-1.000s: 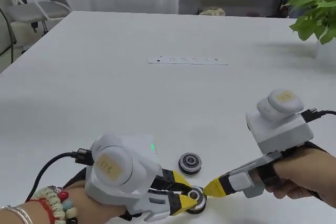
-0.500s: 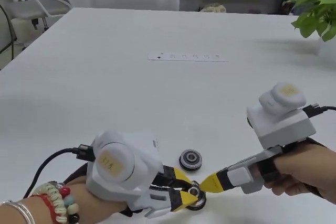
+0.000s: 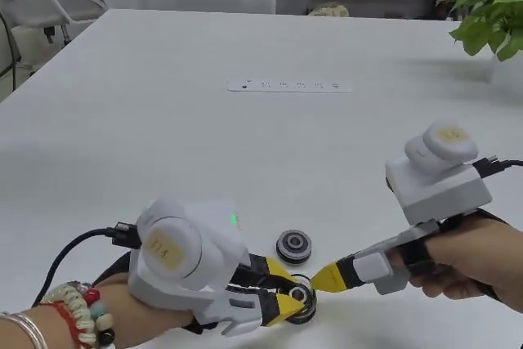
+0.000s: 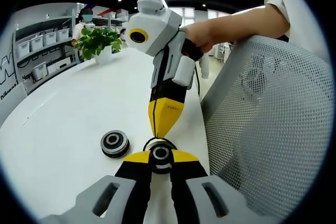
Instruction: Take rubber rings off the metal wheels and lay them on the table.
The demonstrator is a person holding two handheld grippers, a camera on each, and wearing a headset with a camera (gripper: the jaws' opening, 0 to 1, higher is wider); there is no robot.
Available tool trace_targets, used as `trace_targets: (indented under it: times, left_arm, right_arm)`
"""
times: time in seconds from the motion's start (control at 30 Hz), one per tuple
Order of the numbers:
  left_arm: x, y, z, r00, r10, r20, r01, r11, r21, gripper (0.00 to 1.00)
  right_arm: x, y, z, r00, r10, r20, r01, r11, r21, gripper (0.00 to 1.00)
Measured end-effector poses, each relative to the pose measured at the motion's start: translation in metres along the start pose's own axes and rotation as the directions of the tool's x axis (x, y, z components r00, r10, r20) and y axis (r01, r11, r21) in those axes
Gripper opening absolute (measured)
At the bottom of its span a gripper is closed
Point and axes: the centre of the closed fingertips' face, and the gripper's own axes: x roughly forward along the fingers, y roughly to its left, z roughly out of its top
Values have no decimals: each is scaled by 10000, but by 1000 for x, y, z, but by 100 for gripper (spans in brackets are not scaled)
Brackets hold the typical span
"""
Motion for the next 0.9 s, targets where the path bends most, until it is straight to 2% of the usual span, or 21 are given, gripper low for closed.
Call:
trace_targets:
  times: [0.13, 0.27, 0.33, 0.4, 0.43, 0.47, 0.5, 0.7, 0.77, 0.8, 0.9]
  left_arm:
    - [-2, 1, 1, 10000, -48, -39, 47, 9998, -197, 8]
    - [-6, 3, 15, 9990, -141, 421, 169, 9976, -673, 9]
    - [-8, 4, 19, 9986, -141, 509, 173, 9978, -640, 13]
    - [-10, 5, 28, 9963, -93, 850, 167, 9961, -869, 18]
    - [-12, 2, 37, 9922, -252, 1218, 433, 9880, -1480, 22]
    - [-13, 2, 43, 9894, -296, 1423, 519, 9864, -1556, 26]
    - [-16, 3, 47, 9887, -227, 1484, 446, 9883, -1457, 28]
    - [-32, -2, 68, 9854, -382, 1662, 539, 9944, -909, 41]
    - [-37, -5, 72, 9843, -537, 1680, 708, 9927, -980, 51]
    - [-42, -6, 74, 9844, -517, 1681, 663, 9944, -822, 54]
    - [-52, -5, 79, 9855, -448, 1635, 548, 9969, -572, 59]
  right_arm:
    - [-2, 0, 3, 9999, -56, 145, 55, 9999, 85, 0]
    - [-3, -1, 3, 9997, -187, 155, 187, 9998, 7, 0]
    - [-3, -2, 2, 9997, -214, 127, 214, 9998, 46, 0]
    - [-4, -4, 2, 9996, -265, 132, 265, 9996, 57, 0]
    - [-4, -4, 2, 9995, -282, 147, 281, 9996, 40, 0]
    - [-5, -5, 3, 9994, -315, 169, 315, 9995, 38, 0]
    - [-6, -6, 3, 9992, -340, 201, 339, 9994, 49, 0]
    - [-10, -7, 10, 9982, -341, 500, 341, 9994, 13, 0]
    - [-11, -6, 11, 9980, -316, 542, 318, 9995, -26, 0]
    - [-11, -6, 12, 9978, -344, 573, 349, 9994, -86, 0]
    - [-13, -6, 14, 9974, -375, 622, 386, 9991, -167, 0]
